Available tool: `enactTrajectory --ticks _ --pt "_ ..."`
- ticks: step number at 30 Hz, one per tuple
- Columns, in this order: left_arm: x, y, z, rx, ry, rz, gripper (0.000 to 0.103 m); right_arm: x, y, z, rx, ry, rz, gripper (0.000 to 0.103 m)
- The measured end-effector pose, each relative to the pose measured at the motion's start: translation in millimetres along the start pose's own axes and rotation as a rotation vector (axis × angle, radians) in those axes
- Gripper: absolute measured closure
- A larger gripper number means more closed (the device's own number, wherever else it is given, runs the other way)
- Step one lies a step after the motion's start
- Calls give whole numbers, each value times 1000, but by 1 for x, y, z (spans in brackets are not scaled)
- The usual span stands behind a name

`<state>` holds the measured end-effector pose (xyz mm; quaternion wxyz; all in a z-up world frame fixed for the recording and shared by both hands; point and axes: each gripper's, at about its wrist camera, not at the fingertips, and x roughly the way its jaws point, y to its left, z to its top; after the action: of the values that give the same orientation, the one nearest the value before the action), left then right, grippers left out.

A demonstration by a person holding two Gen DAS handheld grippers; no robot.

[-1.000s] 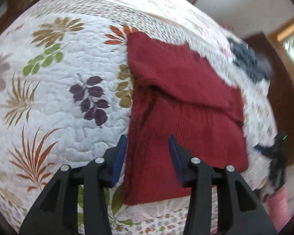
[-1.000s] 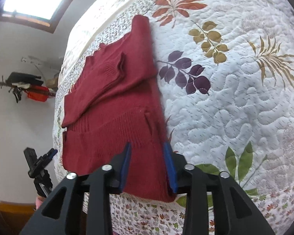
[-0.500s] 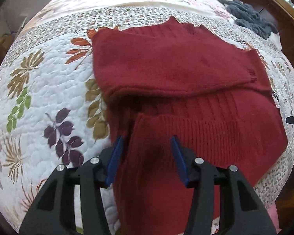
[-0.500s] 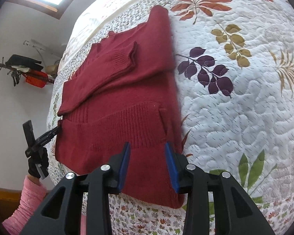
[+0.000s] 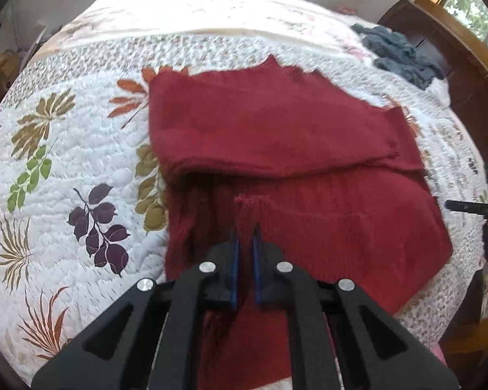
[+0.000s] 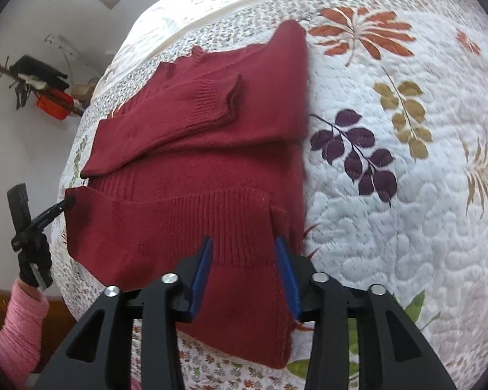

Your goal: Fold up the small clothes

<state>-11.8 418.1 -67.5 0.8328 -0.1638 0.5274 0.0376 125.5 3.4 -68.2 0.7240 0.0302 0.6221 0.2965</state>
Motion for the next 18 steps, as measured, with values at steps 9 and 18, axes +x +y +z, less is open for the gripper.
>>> enactTrajectory --ticks 9,18 --pt "45 9 7 -57 82 6 86 32 10 18 -91 63 -56 50" --pt "41 -1 7 -26 56 34 97 51 22 17 -169 89 -79 97"
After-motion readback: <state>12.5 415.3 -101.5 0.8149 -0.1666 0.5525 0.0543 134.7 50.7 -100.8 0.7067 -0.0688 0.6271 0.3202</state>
